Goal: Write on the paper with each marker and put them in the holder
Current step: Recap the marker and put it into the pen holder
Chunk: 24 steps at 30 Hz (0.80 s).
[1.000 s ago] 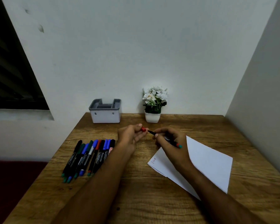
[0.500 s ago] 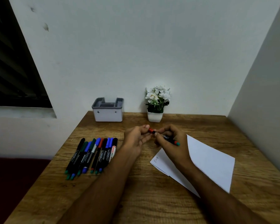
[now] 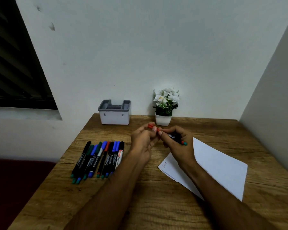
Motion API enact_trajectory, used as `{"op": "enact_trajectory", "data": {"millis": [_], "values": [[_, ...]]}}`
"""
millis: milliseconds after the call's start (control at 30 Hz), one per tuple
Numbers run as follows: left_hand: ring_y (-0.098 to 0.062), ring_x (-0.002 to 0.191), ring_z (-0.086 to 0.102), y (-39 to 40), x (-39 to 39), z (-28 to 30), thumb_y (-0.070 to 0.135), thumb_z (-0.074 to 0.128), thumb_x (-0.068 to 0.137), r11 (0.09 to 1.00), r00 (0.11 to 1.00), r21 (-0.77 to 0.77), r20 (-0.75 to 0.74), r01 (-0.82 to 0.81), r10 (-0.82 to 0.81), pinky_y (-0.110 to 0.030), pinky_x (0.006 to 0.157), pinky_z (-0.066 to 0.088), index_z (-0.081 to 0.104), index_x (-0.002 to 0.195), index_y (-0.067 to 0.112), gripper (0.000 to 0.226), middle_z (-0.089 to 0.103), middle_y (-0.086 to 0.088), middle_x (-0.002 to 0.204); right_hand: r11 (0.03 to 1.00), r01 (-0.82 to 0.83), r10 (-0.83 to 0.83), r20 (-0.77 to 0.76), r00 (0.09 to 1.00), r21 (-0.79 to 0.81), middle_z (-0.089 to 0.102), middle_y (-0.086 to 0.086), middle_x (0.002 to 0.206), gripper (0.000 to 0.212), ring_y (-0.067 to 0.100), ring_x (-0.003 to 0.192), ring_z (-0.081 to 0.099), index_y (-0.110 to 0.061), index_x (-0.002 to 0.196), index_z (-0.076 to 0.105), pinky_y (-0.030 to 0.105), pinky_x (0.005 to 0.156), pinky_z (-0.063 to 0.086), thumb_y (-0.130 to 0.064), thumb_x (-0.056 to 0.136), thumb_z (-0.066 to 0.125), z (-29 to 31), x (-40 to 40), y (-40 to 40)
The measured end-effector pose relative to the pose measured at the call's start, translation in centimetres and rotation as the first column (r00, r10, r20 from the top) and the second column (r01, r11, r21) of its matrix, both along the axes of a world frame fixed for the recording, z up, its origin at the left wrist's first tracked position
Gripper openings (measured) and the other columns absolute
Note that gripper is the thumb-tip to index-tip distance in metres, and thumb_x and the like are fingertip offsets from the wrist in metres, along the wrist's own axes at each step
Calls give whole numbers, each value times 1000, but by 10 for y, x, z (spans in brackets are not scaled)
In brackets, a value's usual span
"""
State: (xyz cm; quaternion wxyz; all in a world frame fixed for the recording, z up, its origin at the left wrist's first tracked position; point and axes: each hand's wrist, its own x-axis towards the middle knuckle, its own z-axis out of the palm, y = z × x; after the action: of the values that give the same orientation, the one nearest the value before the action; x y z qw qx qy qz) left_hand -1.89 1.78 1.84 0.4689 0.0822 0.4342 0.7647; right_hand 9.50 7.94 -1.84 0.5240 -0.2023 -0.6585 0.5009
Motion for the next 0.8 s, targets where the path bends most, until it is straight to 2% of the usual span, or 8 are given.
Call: {"op": "enact_trajectory", "data": {"millis": [133,233,300,367,467,600,700,800], "values": [[-27,100,69,-2,-6,-1,-18,57,85,998,997,26,-37,-62,63,-35,78,61,61,119,3,40,69,-21,111,999,0,3,100,995,-35,79,1,88,18,6,76,72,-5,99,76,20,66,55,-8,83,84,1,-13,4],[-23,92,73,-2,-23,-2,-10,64,85,989,982,1,-116,-149,148,-34,76,61,62,117,6,36,72,-16,106,1000,-15,7,311,950,24,78,-3,94,31,9,87,73,-11,105,75,23,76,57,-10,77,89,-1,-21,10],[-21,93,73,-3,-34,2,-6,68,84,979,958,-9,-205,-206,200,-31,80,60,64,115,3,32,74,-14,103,988,33,-112,546,830,152,76,-4,101,33,11,92,69,-15,110,73,25,81,53,-13,79,87,-2,-26,14],[-18,92,73,-4,-48,8,-4,72,83,964,918,-11,-311,-264,248,-28,79,60,68,111,2,30,75,-9,97,951,9,-231,692,684,308,73,-3,105,32,14,97,67,-18,116,72,24,79,47,-17,85,79,-1,-30,15],[-12,88,72,-1,-72,18,-1,75,81,939,825,18,-473,-343,310,-21,73,59,69,112,5,32,75,-5,93,895,-113,-287,752,593,431,68,2,112,30,19,106,63,-14,119,68,26,79,45,-16,89,69,4,-37,10],[-13,85,70,9,-103,38,0,79,78,878,588,98,-707,-469,393,-25,81,58,71,112,5,35,75,-7,93,803,-224,-381,765,519,552,63,10,122,32,26,113,57,-8,122,63,35,89,49,-25,95,61,2,-49,-3],[-6,80,67,16,-118,56,3,80,78,844,441,163,-793,-511,420,-19,78,57,72,113,8,37,71,0,89,782,-272,-379,776,504,560,60,8,126,34,24,112,55,-9,124,63,32,85,46,-31,99,58,-3,-57,-12],[-7,84,67,26,-127,65,4,80,78,843,382,185,-828,-506,411,-16,81,55,72,116,9,39,69,3,89,766,-288,-388,771,505,574,59,9,128,33,24,114,53,-10,124,62,33,88,46,-33,100,56,-1,-66,-14]]}}
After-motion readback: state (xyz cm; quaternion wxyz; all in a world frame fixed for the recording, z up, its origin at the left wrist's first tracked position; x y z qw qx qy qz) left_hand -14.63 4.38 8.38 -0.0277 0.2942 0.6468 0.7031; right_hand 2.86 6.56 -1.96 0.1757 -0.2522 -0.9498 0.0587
